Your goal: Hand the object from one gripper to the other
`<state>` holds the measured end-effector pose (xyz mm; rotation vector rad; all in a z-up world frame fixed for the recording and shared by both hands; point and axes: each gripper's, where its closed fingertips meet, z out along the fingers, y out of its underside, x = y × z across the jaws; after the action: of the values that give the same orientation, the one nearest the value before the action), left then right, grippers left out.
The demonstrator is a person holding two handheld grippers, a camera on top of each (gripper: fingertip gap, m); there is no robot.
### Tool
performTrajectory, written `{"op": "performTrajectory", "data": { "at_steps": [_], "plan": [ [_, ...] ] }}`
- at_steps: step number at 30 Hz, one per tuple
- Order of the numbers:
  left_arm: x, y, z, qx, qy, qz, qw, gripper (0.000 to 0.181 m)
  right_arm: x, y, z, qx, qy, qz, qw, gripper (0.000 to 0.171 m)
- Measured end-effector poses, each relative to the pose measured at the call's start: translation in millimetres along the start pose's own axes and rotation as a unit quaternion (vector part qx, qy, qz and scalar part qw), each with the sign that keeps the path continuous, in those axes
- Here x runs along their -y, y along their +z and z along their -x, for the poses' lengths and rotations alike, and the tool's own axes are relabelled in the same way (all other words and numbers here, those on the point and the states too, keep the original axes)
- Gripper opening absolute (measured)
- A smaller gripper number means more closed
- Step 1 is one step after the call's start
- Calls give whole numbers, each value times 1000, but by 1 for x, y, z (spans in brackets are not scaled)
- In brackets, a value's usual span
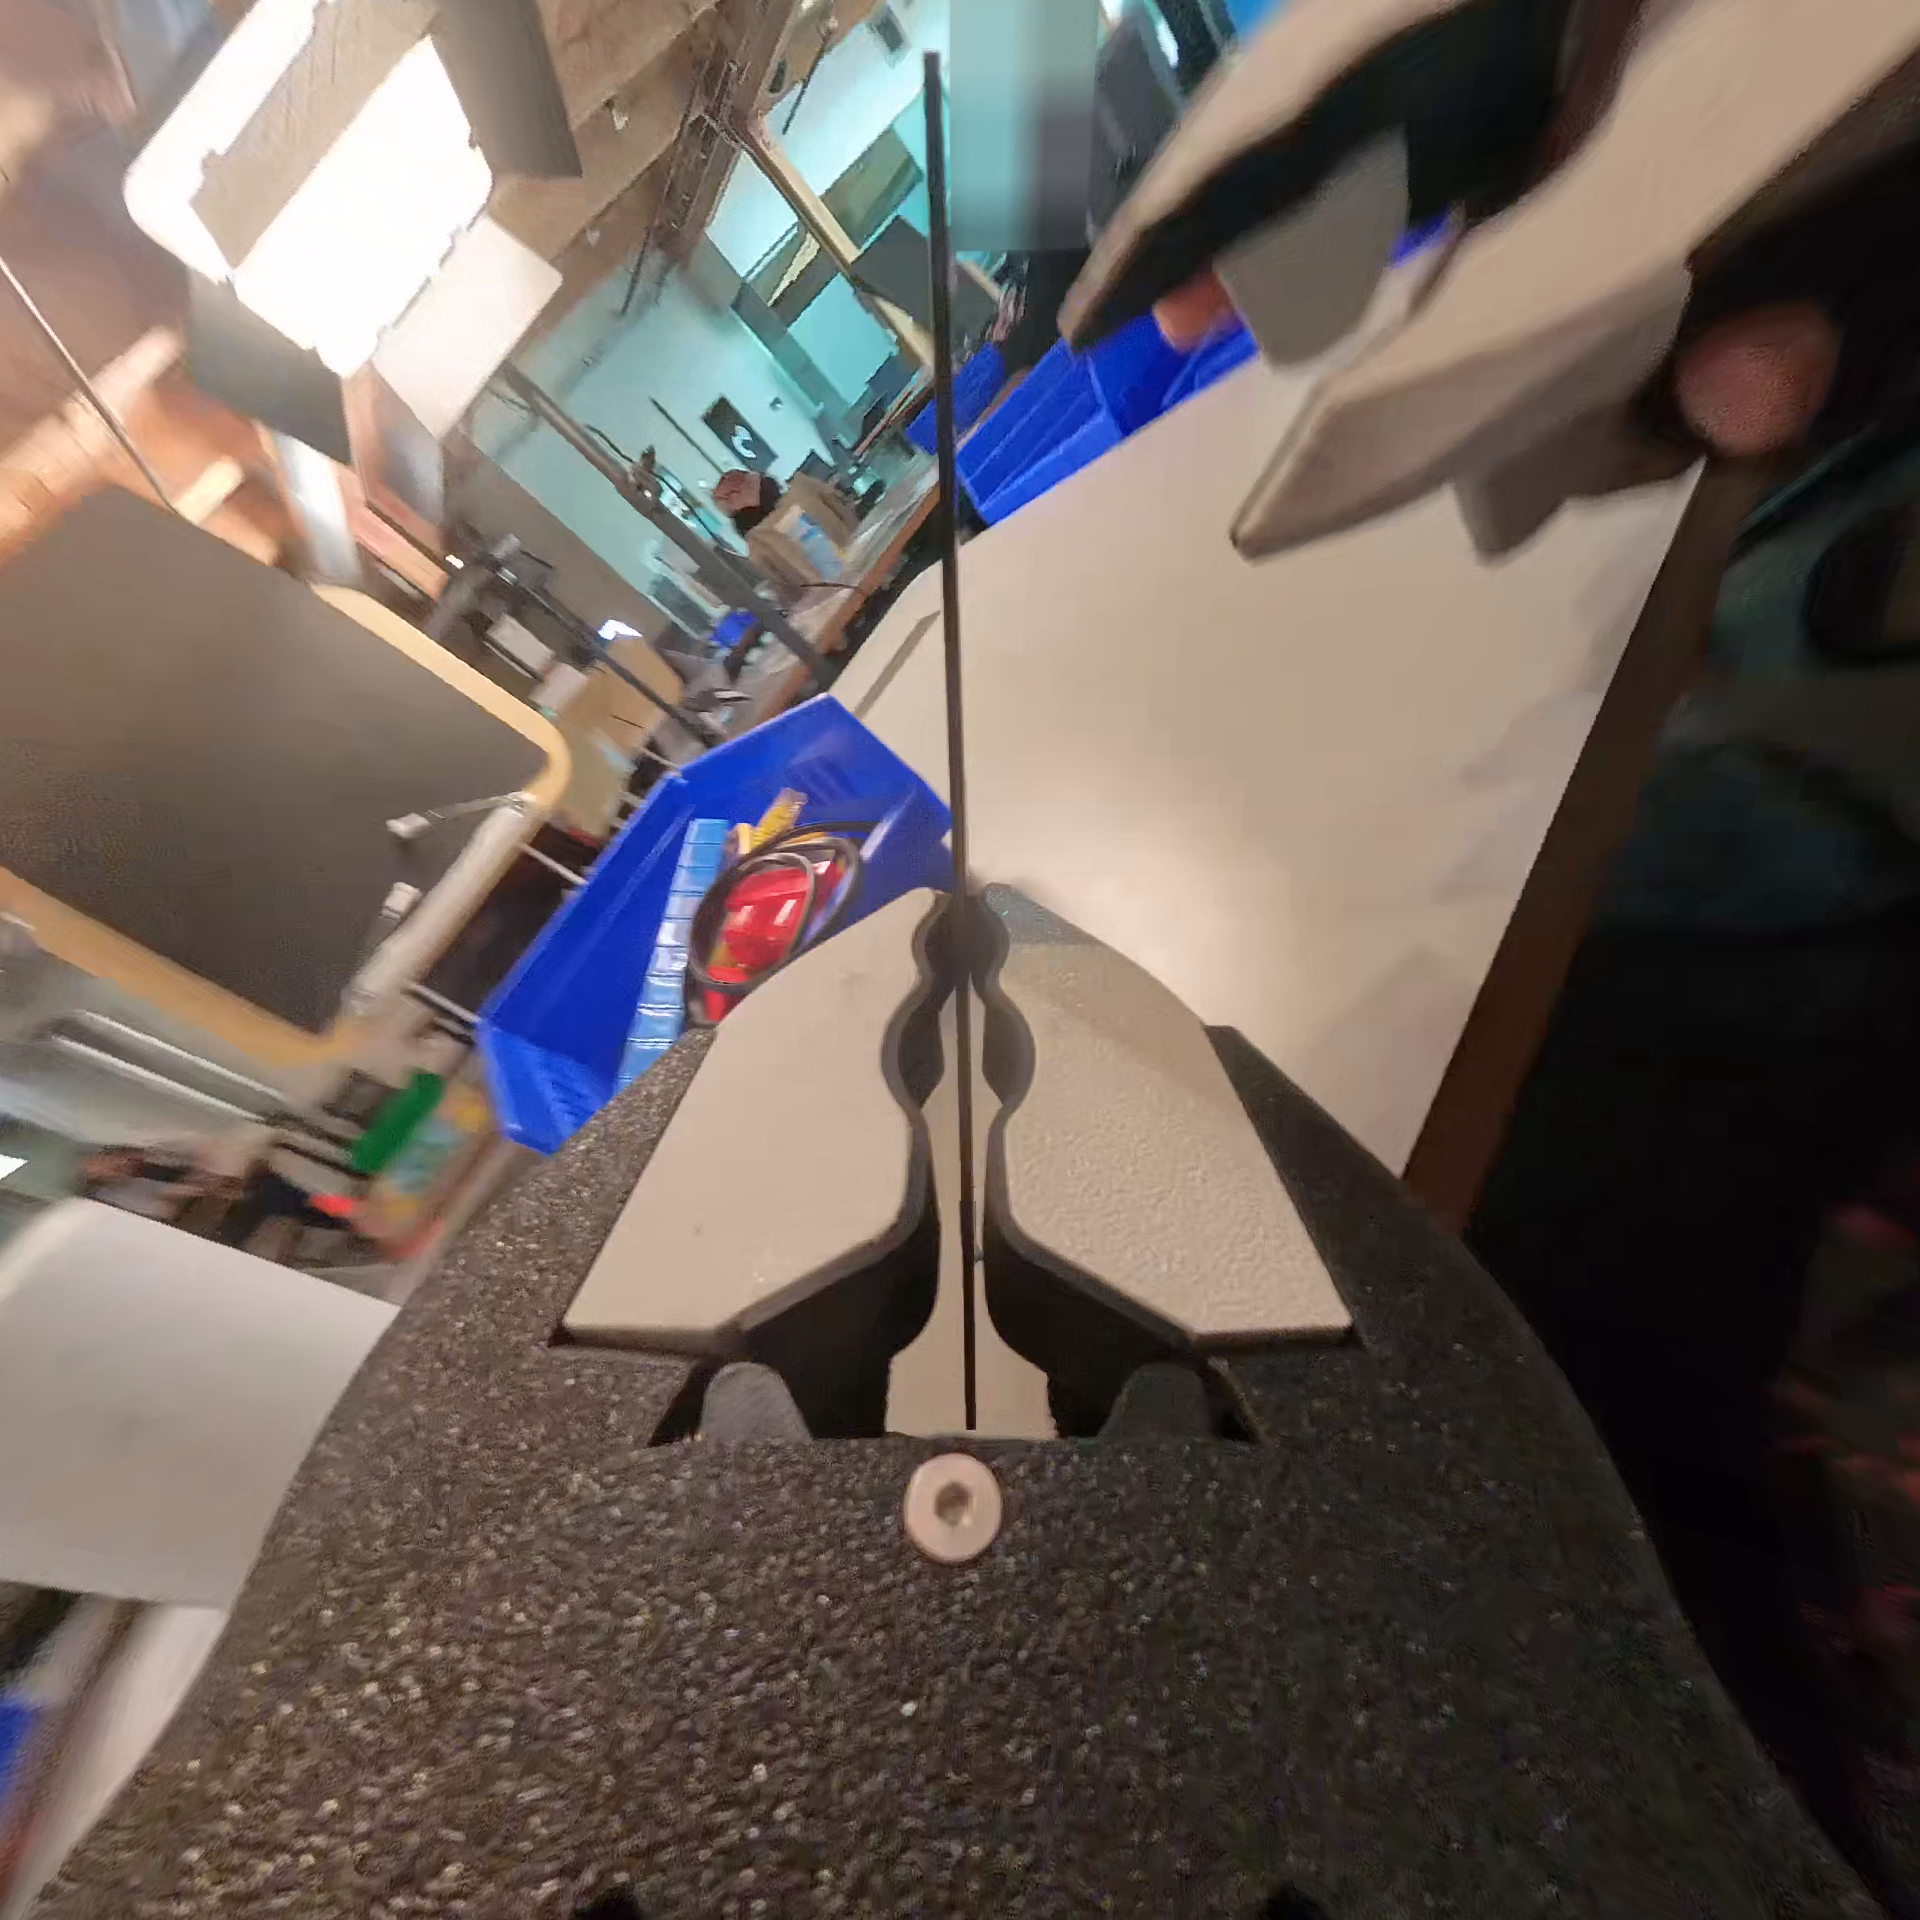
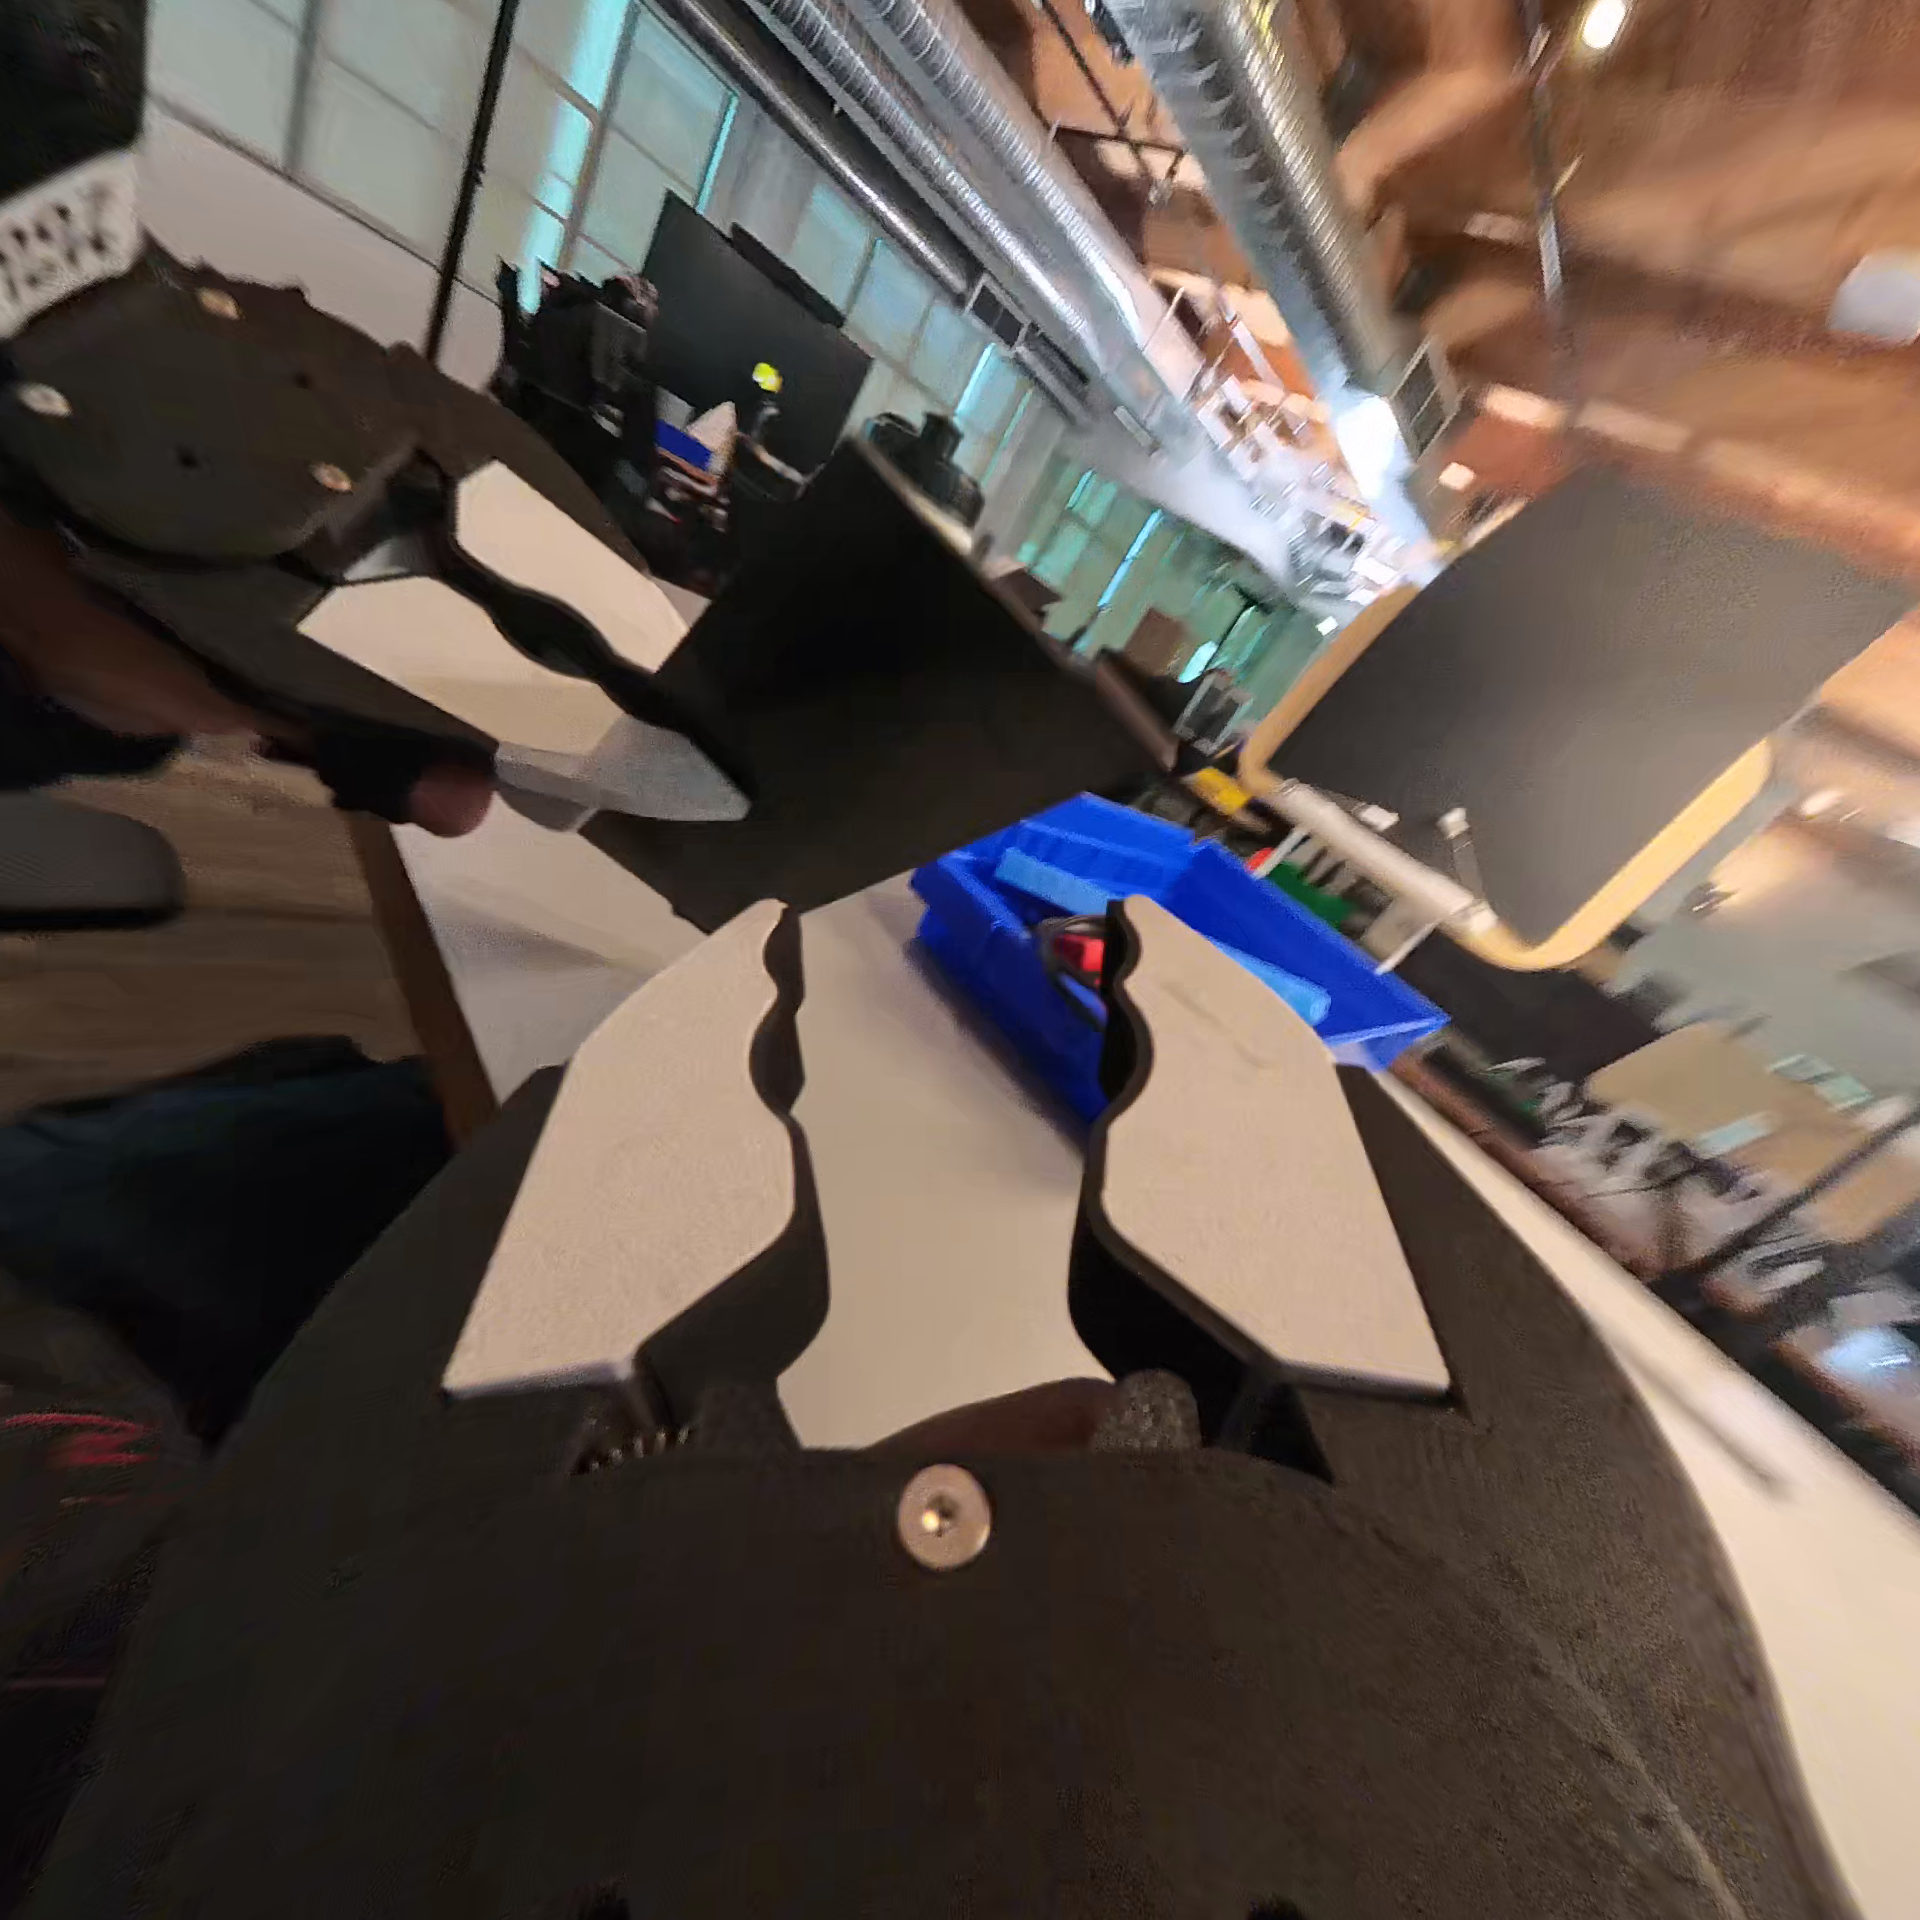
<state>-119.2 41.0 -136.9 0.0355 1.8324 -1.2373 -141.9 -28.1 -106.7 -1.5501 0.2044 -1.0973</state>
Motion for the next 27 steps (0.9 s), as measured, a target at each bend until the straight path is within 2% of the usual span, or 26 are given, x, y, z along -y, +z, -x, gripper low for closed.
{"op": "performTrajectory", "data": {
  "at_steps": [5,9,11,12,15,18,21,24,27],
  "plan": [
    [-8,3,-14,1,144,30,989,3,1,-1,5,-19,-103,17,994,64],
    [-8,1,-27,-16,225,21,974,2,-16,1,13,2,-160,54,986,33],
    [-8,1,-24,-6,213,19,977,3,-26,2,20,26,-171,77,982,18],
    [-5,1,-21,1,197,8,980,11,-30,3,22,35,-161,89,982,10],
    [15,-6,-6,20,102,-55,993,46,-33,6,16,31,-91,97,991,4],
    [35,-20,20,43,-28,-133,990,55,-29,6,0,10,19,82,996,2],
    [29,-23,39,31,-172,-153,973,56,-26,4,-10,16,142,57,988,2],
    [6,-12,42,-16,-327,-126,936,57,-21,2,-17,28,251,19,968,2],
    [-10,0,31,-88,-468,-105,873,60,-12,2,-17,52,318,-24,946,2]
  ]
}}
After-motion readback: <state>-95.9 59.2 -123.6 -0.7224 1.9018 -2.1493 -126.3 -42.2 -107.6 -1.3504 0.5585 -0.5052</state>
